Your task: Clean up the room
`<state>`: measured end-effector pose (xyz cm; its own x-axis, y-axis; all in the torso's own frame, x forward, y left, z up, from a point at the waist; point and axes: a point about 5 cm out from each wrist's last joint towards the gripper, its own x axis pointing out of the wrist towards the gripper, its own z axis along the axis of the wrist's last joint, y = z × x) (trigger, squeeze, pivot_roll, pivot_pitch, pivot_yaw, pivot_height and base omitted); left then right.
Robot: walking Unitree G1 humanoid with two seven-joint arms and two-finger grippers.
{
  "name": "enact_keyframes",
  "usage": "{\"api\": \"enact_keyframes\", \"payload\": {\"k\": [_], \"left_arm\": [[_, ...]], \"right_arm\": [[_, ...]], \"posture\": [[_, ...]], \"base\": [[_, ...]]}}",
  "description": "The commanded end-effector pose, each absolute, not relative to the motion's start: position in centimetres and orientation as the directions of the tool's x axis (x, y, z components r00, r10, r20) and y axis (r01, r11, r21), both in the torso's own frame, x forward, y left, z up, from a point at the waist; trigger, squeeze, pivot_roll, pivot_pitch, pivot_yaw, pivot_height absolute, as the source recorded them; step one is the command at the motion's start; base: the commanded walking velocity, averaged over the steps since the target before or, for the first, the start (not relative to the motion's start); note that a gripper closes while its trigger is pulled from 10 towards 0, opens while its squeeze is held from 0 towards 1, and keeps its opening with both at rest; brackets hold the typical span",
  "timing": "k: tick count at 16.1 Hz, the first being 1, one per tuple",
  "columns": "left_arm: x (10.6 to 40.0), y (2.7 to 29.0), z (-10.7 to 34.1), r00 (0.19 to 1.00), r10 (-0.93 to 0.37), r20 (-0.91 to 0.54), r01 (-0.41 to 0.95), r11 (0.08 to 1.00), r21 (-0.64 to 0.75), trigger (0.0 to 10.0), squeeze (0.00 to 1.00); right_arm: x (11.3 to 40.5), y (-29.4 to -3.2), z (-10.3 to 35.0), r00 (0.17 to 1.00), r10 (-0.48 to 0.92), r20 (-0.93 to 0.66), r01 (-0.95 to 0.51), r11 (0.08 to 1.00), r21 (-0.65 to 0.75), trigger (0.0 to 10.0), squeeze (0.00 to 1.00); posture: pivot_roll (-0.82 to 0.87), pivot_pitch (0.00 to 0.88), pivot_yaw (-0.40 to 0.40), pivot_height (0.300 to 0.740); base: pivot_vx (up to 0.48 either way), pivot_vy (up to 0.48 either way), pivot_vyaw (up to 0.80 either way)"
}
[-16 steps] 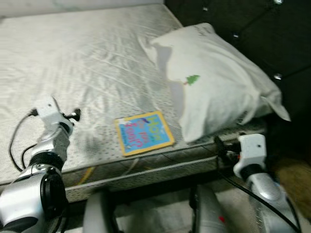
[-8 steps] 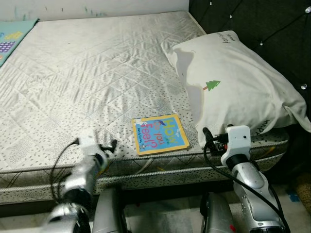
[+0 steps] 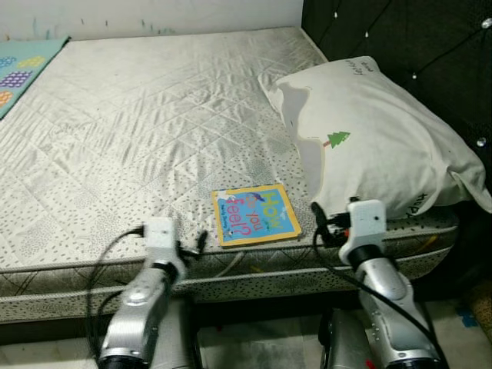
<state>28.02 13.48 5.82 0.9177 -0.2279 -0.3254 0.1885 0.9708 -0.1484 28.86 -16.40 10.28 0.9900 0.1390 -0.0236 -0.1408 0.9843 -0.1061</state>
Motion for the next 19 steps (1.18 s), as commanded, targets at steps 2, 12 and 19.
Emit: {"api": "enact_keyframes", "payload": {"k": [2,12,19], "left_arm": [[28.2,12.9,5.2,0.888,-0.254,-0.383,0.204,0.964,-0.168,10.0,0.0],[31.2,12.2,4.0,0.818,-0.288,-0.499,0.186,0.952,-0.244,10.0,0.0],[30.4,11.7,2.5,0.777,-0.304,-0.55,0.191,0.948,-0.254,10.0,0.0]], "right_arm": [[29.0,-16.4,10.4,0.989,0.148,-0.018,-0.149,0.983,-0.111,10.0,0.0],[28.4,-17.4,10.6,0.993,0.113,-0.015,-0.114,0.985,-0.13,10.0,0.0],[28.4,-17.4,10.6,0.994,0.112,-0.017,-0.113,0.985,-0.131,10.0,0.0]], "posture": [[-0.09,0.0,0.035,0.525],[-0.14,0.0,0.049,0.525],[-0.14,0.0,0.051,0.525]], "base": [[0.0,0.0,0.0],[0.0,0.0,0.0],[0.0,0.0,0.0]]}}
